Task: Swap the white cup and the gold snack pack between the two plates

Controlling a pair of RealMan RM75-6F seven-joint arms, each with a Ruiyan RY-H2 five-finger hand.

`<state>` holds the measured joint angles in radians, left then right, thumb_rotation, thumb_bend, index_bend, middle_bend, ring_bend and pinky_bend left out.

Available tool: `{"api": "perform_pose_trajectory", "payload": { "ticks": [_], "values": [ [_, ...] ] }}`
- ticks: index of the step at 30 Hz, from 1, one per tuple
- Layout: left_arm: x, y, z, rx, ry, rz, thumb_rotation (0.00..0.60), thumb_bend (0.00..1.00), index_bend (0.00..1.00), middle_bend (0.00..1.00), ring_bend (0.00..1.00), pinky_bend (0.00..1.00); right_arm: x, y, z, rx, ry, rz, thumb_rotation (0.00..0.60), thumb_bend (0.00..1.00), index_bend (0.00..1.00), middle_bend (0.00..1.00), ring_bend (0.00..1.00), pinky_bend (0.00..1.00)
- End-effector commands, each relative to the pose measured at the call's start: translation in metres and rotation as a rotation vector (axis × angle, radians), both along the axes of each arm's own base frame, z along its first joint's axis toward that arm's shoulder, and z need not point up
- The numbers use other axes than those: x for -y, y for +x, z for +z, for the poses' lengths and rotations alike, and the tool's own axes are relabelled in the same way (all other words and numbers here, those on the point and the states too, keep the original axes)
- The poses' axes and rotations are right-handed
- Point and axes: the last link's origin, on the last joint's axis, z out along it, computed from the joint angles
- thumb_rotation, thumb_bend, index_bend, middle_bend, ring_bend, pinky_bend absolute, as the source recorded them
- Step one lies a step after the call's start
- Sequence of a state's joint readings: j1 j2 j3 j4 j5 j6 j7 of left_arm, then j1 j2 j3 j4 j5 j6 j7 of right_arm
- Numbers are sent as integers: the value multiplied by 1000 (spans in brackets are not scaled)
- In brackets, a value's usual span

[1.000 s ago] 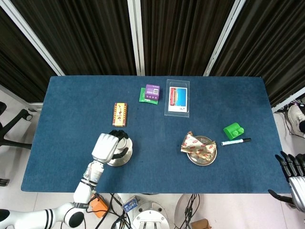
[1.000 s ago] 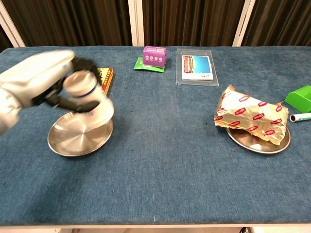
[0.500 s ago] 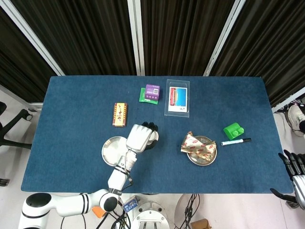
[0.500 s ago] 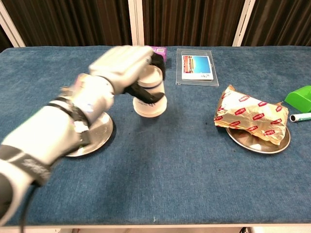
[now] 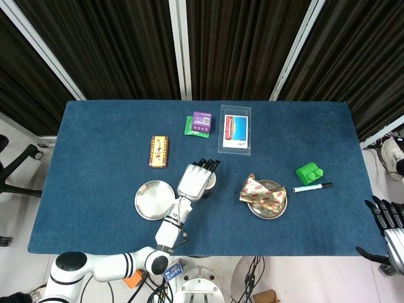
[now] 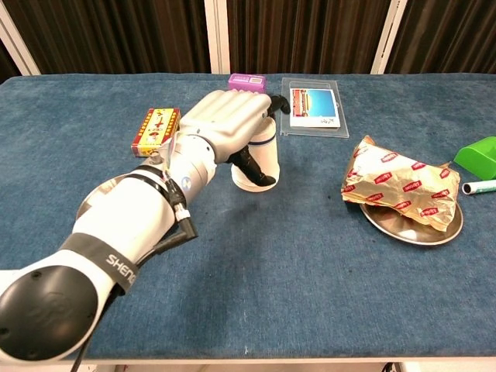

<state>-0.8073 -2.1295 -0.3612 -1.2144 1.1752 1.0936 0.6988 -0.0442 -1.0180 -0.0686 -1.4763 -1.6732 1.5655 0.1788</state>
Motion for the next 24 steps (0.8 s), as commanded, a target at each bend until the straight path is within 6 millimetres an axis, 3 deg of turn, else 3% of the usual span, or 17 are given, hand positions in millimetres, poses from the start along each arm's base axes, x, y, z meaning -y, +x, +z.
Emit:
{"api": "perform_pose_trajectory", "payload": {
  "ticks": [1,7,14,20,24],
  "values": [
    [5,-4,11,10,-30,-6,600,0,82,142,151,285,2,1,-5,-4,11,8,556,159,0,0,0,79],
    [24,-18,58,22,-12,-42,600,0,82,131,139,276,23,14,-21,-6,56,87,555,159,0,0,0,79],
    [52,-80,128,-3,70,-33,600,0,82,129,131,276,93,56,-61,-42,154,212,554,160,0,0,0,103],
    [75,-135,155,-32,86,10,600,41,82,129,131,276,134,85,-109,-55,252,193,555,223,50,14,0,124],
    [84,-163,162,-40,85,54,600,87,82,129,132,276,147,98,-137,-10,289,184,555,264,93,40,3,164]
  ]
}}
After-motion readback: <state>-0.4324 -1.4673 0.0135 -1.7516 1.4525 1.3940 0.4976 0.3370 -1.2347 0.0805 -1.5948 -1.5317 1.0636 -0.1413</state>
